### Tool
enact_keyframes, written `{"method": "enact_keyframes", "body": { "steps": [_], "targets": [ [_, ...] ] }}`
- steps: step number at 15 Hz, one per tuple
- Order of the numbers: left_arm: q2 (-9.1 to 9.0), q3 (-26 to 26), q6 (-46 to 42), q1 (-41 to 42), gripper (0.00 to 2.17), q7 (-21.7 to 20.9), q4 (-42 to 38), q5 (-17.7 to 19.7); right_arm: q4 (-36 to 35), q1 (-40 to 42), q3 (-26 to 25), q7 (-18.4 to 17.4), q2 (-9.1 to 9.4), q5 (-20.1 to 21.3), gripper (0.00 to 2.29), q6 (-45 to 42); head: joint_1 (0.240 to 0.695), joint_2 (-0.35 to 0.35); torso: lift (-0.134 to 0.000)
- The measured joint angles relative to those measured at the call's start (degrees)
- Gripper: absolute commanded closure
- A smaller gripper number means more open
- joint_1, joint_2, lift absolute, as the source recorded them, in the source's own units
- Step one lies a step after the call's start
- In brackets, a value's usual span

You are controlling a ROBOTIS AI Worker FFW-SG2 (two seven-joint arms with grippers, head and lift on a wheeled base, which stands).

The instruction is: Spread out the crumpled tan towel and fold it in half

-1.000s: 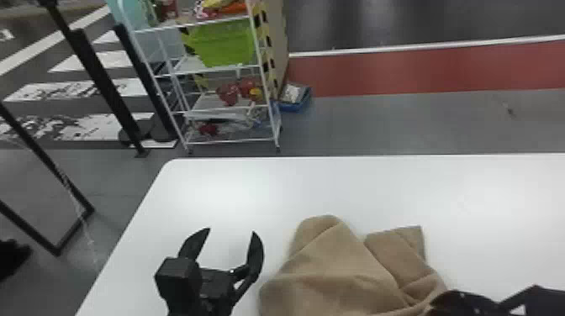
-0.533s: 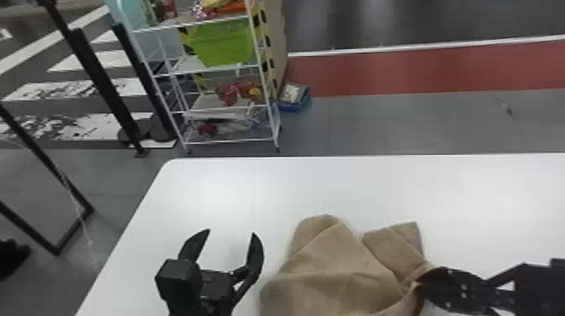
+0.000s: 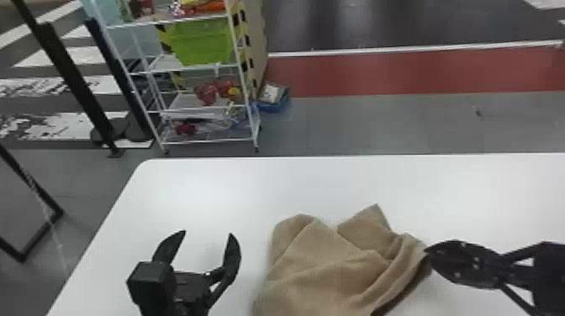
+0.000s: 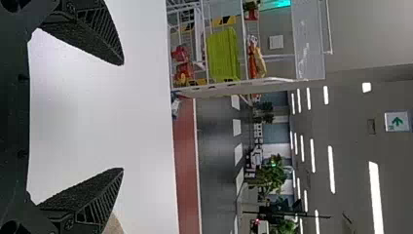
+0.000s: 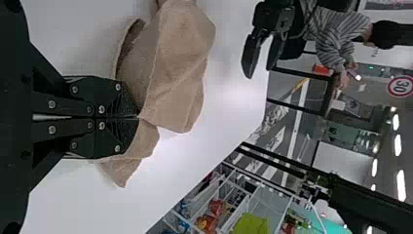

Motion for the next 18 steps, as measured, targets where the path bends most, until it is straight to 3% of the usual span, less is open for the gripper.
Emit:
{"method": "enact_keyframes", "body": {
  "steps": [2, 4, 8, 11, 14, 17, 18],
  "targets": [
    [0.00, 0.0, 0.1, 0.0, 0.11, 0.0, -0.2, 0.0, -0.1, -1.7, 1.8, -0.6, 1.47, -1.5, 2.03, 0.9, 0.695, 0.193, -0.122],
    [0.00, 0.0, 0.1, 0.0, 0.11, -0.1, -0.2, 0.0, 1.1, -3.7, 5.9, -2.0, 1.88, -0.3, 2.03, 3.4, 0.695, 0.223, -0.122],
    [0.00, 0.0, 0.3, -0.4, 0.11, -0.5, -0.1, 0.0, 7.2, -6.9, 15.5, -9.2, 2.19, 3.0, 2.03, 4.3, 0.695, 0.290, -0.122],
    [0.00, 0.1, 0.5, -0.5, 0.11, -0.6, 0.0, 0.1, 9.4, -10.8, 17.7, -12.7, 4.60, 1.6, 2.03, 5.4, 0.695, 0.310, -0.122],
    [0.00, 0.0, 0.8, -1.0, 0.11, -1.3, 0.3, 0.1, 10.4, -12.6, 19.6, -12.8, 5.32, -0.3, 2.02, 7.5, 0.695, 0.330, -0.121],
    [0.00, 0.0, 0.8, -1.1, 0.11, -1.4, 0.4, 0.2, 14.6, -12.7, 23.6, -12.8, 4.91, 4.6, 1.90, 7.6, 0.695, 0.350, -0.121],
    [0.00, 0.0, 0.8, -1.1, 0.11, -1.4, 0.5, 0.2, 16.1, -12.9, 24.8, -13.1, 4.84, 6.3, 1.30, 7.3, 0.695, 0.350, -0.121]
  ]
}}
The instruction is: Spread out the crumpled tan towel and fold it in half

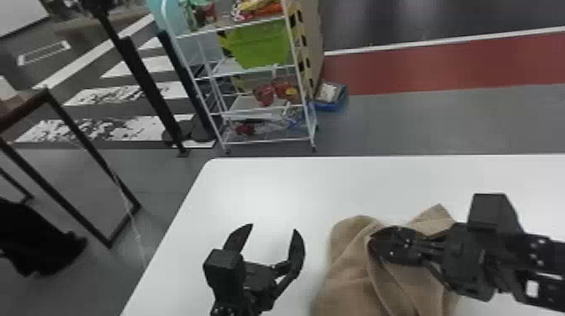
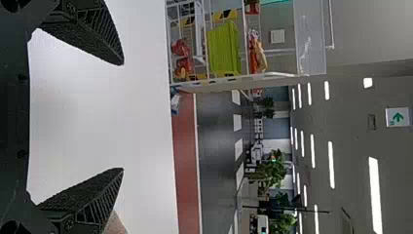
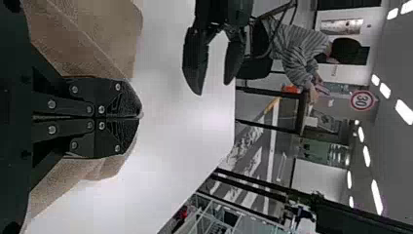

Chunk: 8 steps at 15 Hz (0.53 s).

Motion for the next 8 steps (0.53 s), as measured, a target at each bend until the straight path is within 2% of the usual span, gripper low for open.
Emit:
{"method": "enact_keyframes", "body": {
  "steps": [1, 2, 5, 8],
  "targets": [
    [0.00, 0.0, 0.0, 0.0, 0.11, 0.0, 0.1, 0.0, 0.8, -0.1, 0.6, -0.2, 0.01, 0.7, 0.36, 0.0, 0.695, 0.350, -0.121],
    [0.00, 0.0, -0.1, 0.0, 0.11, 0.0, 0.1, 0.0, 0.9, -0.1, 0.7, -0.3, 0.02, 0.5, 0.00, 0.6, 0.695, 0.350, -0.121],
    [0.00, 0.1, -0.1, 0.0, 0.11, 0.0, 0.3, 0.1, -4.7, 3.2, -1.2, 1.5, -0.68, -0.8, 0.02, 3.2, 0.695, 0.350, -0.121],
    [0.00, 0.2, -0.3, 0.0, 0.11, -0.1, 0.6, 0.3, -11.8, 8.5, -4.4, 5.8, -3.13, -1.9, 0.09, 3.8, 0.695, 0.349, -0.121]
  ]
}}
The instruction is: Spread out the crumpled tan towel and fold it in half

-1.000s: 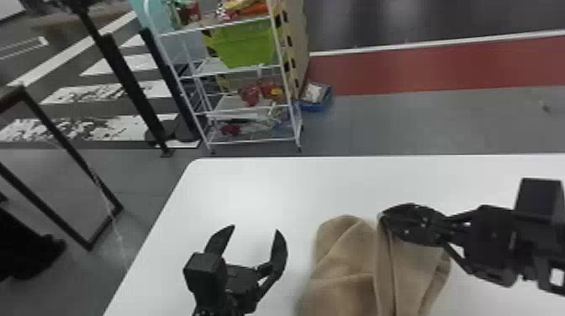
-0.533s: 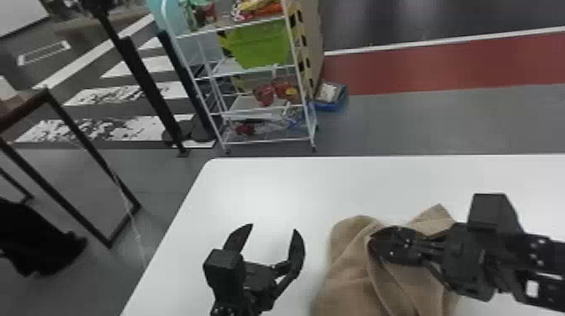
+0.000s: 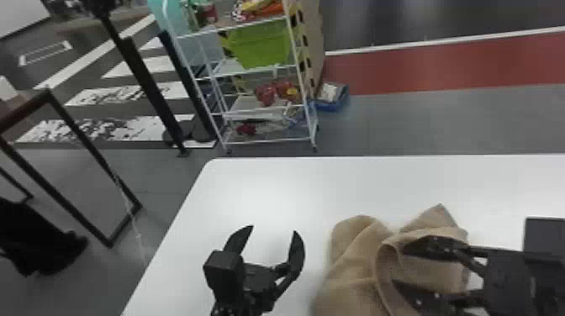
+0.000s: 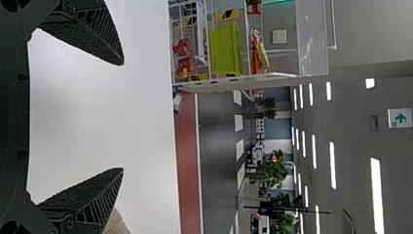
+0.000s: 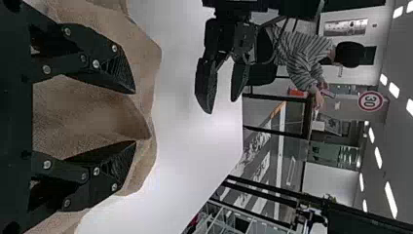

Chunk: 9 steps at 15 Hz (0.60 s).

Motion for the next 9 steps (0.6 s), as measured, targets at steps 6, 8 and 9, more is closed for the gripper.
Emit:
{"method": "enact_keyframes", "body": {
  "steps": [6, 8, 9],
  "targets": [
    [0.00, 0.1, 0.1, -0.3, 0.11, -0.1, 0.3, 0.0, -5.3, 8.3, -3.5, 6.6, -4.19, -0.2, 0.15, -1.1, 0.695, 0.331, -0.121],
    [0.00, 0.1, 0.1, -0.3, 0.11, 0.0, 0.4, 0.0, -5.4, 9.2, -3.9, 7.2, -4.49, 1.1, 0.21, -0.9, 0.695, 0.325, -0.121],
    [0.00, 0.1, 0.1, -0.3, 0.11, 0.0, 0.4, 0.0, -5.2, 9.5, -3.9, 7.2, -4.72, 1.8, 0.22, -0.6, 0.695, 0.322, -0.121]
  ]
}}
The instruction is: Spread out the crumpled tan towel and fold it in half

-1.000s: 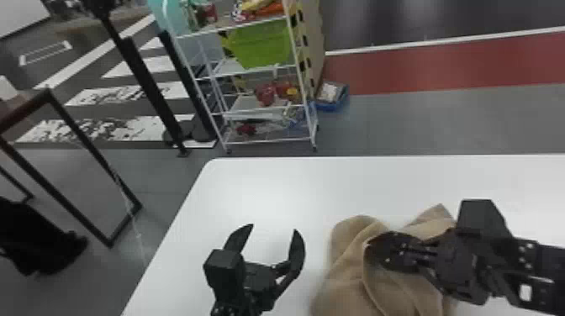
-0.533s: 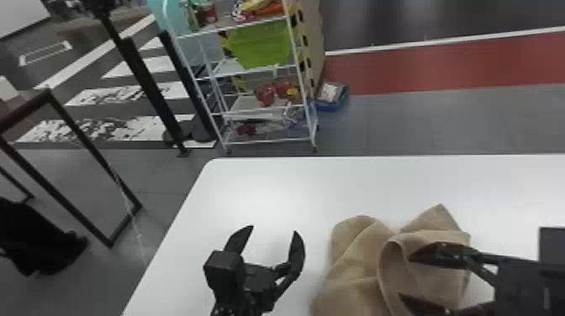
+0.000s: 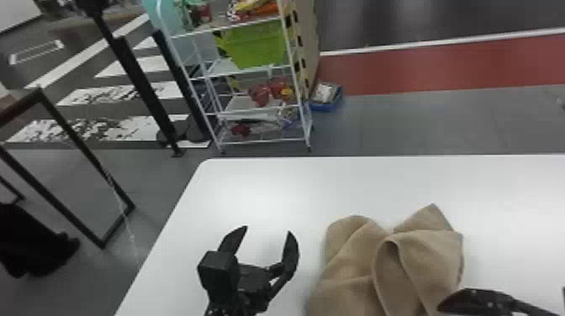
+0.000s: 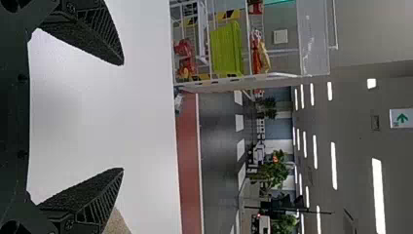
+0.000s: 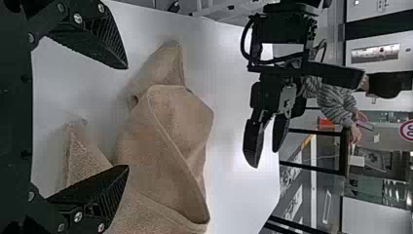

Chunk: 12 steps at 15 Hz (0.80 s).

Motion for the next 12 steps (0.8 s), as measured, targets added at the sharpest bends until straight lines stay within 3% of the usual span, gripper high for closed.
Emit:
{"method": "enact_keyframes", "body": {
  "steps": [12],
  "targets": [
    [0.00, -0.2, -0.3, -0.9, 0.11, -0.1, 1.5, 0.0, 3.2, -0.8, 1.6, -1.2, -0.28, 4.8, 0.38, 8.6, 0.695, 0.289, -0.121]
  ]
}}
